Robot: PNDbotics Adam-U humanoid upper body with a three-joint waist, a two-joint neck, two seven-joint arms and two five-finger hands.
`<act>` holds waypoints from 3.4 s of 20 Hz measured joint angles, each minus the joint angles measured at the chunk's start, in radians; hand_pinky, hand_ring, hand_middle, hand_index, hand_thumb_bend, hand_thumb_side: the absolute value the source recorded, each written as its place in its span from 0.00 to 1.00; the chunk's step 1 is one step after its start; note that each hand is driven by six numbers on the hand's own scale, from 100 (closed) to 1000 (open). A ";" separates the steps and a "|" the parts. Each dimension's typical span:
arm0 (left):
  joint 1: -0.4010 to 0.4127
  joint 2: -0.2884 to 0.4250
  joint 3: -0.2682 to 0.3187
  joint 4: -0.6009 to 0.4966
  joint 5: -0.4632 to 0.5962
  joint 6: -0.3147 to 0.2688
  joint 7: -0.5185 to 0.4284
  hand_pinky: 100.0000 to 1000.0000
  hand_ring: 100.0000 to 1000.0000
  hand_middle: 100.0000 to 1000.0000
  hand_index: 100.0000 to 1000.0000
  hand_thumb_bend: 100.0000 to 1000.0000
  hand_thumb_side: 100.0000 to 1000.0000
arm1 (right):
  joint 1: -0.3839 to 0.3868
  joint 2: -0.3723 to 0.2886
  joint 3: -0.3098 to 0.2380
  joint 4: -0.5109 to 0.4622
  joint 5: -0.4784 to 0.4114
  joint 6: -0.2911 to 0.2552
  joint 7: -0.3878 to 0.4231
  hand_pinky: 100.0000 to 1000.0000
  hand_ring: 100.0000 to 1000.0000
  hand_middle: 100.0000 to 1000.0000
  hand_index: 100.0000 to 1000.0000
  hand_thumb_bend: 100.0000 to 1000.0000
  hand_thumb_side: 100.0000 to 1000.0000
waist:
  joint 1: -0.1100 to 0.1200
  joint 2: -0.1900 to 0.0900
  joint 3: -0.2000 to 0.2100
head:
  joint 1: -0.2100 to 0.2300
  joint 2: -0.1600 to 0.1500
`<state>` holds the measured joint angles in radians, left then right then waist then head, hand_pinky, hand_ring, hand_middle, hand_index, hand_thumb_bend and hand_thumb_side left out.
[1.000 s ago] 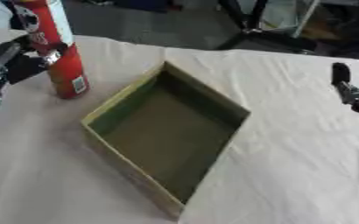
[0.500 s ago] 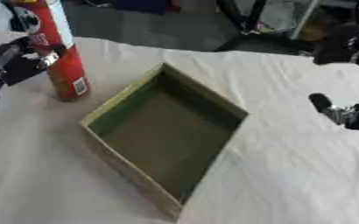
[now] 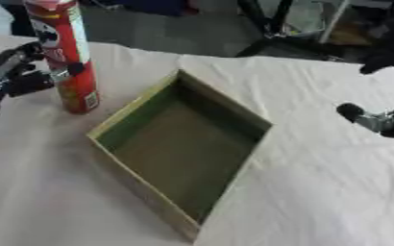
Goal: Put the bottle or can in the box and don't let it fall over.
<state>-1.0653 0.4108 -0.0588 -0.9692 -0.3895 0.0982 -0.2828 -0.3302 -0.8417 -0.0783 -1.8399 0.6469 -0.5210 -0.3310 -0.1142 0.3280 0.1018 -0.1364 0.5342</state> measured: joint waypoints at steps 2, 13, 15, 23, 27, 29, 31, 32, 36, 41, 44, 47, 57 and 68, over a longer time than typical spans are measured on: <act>0.000 -0.001 0.000 0.000 -0.003 0.000 0.000 1.00 1.00 1.00 0.91 0.81 0.73 | 0.004 0.000 0.005 0.000 0.009 0.009 -0.030 0.81 0.56 0.34 0.53 0.44 0.00 | 0.000 0.000 0.000 | -0.003 0.000; -0.001 -0.009 0.000 0.000 -0.013 0.003 0.008 1.00 1.00 1.00 0.92 0.93 0.82 | 0.011 0.001 0.017 0.000 0.017 0.017 -0.121 0.79 0.52 0.25 0.50 0.43 0.00 | -0.001 0.000 0.002 | -0.006 0.000; -0.003 -0.009 0.000 0.000 -0.015 0.003 0.008 1.00 1.00 1.00 0.93 0.94 0.82 | 0.011 0.001 0.017 0.000 0.017 0.014 -0.127 0.79 0.52 0.23 0.49 0.45 0.00 | -0.001 0.000 0.002 | -0.006 -0.001; -0.018 -0.017 0.000 0.000 -0.024 0.001 0.014 1.00 1.00 1.00 0.93 0.93 0.79 | 0.015 0.001 0.017 0.000 0.018 0.004 -0.147 0.77 0.51 0.26 0.50 0.46 0.00 | -0.003 0.000 -0.003 | -0.006 -0.010; -0.025 -0.018 0.000 0.002 -0.028 0.005 0.020 1.00 1.00 1.00 0.93 0.92 0.79 | 0.014 0.001 0.017 0.006 0.014 -0.006 -0.157 0.77 0.52 0.30 0.52 0.50 0.00 | -0.001 0.000 -0.003 | -0.006 -0.012; -0.032 -0.020 0.000 0.007 -0.035 0.005 0.026 1.00 1.00 1.00 0.93 0.91 0.79 | 0.014 0.001 0.017 0.015 0.008 -0.016 -0.158 0.77 0.52 0.31 0.52 0.51 0.00 | 0.000 0.002 -0.004 | -0.006 -0.018; -0.037 -0.027 0.000 0.013 -0.042 0.005 0.033 1.00 1.00 1.00 0.93 0.91 0.78 | 0.013 0.001 0.017 0.025 0.004 -0.026 -0.160 0.77 0.52 0.32 0.52 0.52 0.00 | 0.000 0.006 -0.006 | -0.006 -0.020; -0.037 -0.028 0.000 0.015 -0.045 0.006 0.037 1.00 1.00 1.00 0.93 0.90 0.78 | 0.012 0.001 0.017 0.029 0.002 -0.030 -0.160 0.77 0.52 0.33 0.52 0.52 0.00 | 0.000 0.008 -0.007 | -0.006 -0.021; -0.047 -0.035 0.001 0.026 -0.055 0.004 0.051 1.00 1.00 1.00 0.92 0.89 0.77 | 0.005 0.001 0.013 0.045 -0.007 -0.045 -0.164 0.77 0.52 0.33 0.52 0.55 0.00 | 0.000 0.011 -0.007 | -0.006 -0.028; -0.054 -0.035 0.001 0.038 -0.064 0.000 0.063 1.00 1.00 1.00 0.92 0.85 0.77 | 0.002 0.001 0.010 0.061 -0.012 -0.058 -0.168 0.77 0.52 0.35 0.53 0.58 0.00 | 0.001 0.017 -0.009 | -0.006 -0.029; -0.058 -0.038 0.002 0.044 -0.069 -0.001 0.069 1.00 1.00 1.00 0.91 0.83 0.77 | -0.004 0.001 0.007 0.069 -0.016 -0.064 -0.170 0.77 0.52 0.36 0.53 0.60 0.00 | 0.001 0.021 -0.012 | -0.006 -0.035; -0.063 -0.044 0.006 0.046 -0.070 -0.002 0.077 1.00 1.00 1.00 0.91 0.81 0.76 | -0.009 0.001 0.005 0.079 -0.018 -0.071 -0.172 0.77 0.51 0.37 0.53 0.60 0.00 | 0.002 0.025 -0.015 | -0.006 -0.037; -0.069 -0.048 0.007 0.050 -0.059 -0.005 0.100 1.00 1.00 1.00 0.88 0.64 0.65 | -0.022 0.000 0.004 0.109 -0.039 -0.099 -0.175 0.77 0.54 0.42 0.54 0.63 0.00 | 0.007 0.033 -0.021 | -0.004 -0.046; -0.069 -0.052 0.007 0.051 -0.024 0.005 0.113 0.97 1.00 1.00 0.85 0.52 0.55 | -0.029 0.000 0.004 0.131 -0.045 -0.124 -0.160 0.77 0.55 0.45 0.55 0.62 0.00 | 0.007 0.034 -0.021 | -0.004 -0.046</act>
<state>-1.1345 0.3584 -0.0517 -0.9186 -0.4133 0.1033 -0.1695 -0.3597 -0.8413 -0.0739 -1.7093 0.6014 -0.6451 -0.4909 -0.1074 0.3621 0.0803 -0.1402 0.4878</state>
